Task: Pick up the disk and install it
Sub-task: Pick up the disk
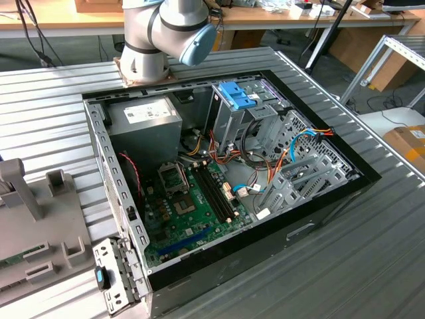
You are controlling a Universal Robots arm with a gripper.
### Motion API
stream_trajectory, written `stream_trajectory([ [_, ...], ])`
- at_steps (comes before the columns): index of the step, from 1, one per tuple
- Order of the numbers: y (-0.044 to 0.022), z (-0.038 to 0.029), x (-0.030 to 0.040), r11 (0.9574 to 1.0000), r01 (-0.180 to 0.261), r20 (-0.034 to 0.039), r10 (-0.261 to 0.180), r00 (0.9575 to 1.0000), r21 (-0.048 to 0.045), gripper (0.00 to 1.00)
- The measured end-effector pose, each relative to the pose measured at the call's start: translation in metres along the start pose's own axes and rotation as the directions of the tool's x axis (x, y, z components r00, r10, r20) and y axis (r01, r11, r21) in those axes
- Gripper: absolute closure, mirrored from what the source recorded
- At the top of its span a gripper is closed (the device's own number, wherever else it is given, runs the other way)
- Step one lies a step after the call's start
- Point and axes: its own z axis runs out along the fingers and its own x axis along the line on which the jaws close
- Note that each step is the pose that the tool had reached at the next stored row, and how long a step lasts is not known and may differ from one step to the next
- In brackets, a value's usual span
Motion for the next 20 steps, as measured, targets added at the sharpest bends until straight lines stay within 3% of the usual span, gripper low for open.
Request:
stream_trajectory([
  [6, 0.0026, 0.0077, 0.0004, 1.0000, 0.002, -0.0003, -0.002, 1.0000, 0.0029, 0.34],
  [13, 0.0034, 0.0103, 0.0007, 0.9997, 0.006, 0.0000, -0.006, 1.0000, 0.0238, 0.34],
  [20, 0.0078, 0.0138, 0.0010, 0.9996, 0.006, -0.0001, -0.006, 1.0000, 0.0260, 0.34],
])
